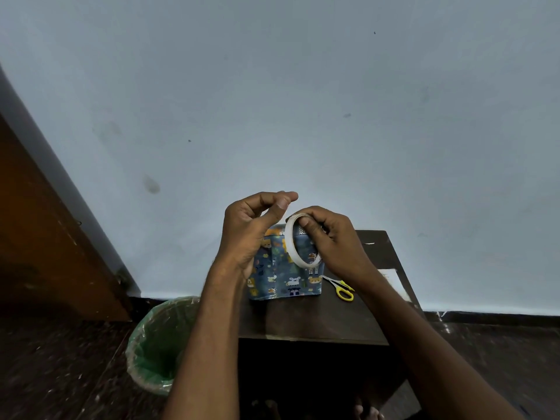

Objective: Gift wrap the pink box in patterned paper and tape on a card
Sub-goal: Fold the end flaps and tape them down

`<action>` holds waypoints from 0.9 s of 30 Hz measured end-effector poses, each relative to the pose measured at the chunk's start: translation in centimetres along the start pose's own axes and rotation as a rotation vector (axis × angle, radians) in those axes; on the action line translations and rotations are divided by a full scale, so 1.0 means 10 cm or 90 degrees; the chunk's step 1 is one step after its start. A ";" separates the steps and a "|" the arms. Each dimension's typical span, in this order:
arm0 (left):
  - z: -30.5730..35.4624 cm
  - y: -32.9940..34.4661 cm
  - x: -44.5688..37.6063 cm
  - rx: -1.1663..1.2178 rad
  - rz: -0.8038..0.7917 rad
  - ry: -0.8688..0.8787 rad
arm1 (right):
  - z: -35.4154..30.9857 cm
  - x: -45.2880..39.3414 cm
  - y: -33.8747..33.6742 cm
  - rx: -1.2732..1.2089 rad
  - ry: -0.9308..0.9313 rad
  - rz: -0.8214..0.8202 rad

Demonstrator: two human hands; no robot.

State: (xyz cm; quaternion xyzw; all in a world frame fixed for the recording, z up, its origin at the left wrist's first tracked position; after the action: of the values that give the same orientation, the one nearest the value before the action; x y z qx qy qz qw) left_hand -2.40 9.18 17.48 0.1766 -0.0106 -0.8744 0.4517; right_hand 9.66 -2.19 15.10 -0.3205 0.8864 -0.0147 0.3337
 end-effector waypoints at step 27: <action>0.02 0.10 0.11 -0.075 -0.148 -0.012 | 0.10 0.00 -0.06 -0.189 0.103 -0.116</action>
State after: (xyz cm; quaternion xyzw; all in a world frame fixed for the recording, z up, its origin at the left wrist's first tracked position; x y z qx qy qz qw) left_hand -2.25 7.66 17.51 0.1415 0.0569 -0.9216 0.3568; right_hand 10.61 -2.54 14.44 -0.4426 0.8701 0.0604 0.2081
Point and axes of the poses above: each hand's wrist, its own x-axis away from the middle knuckle, its own y-axis out of the palm, z = x × y, the point moved 7 cm from there along -x, towards the middle knuckle, and after that the axes turned 11 degrees about z, right-handed, at the moved point
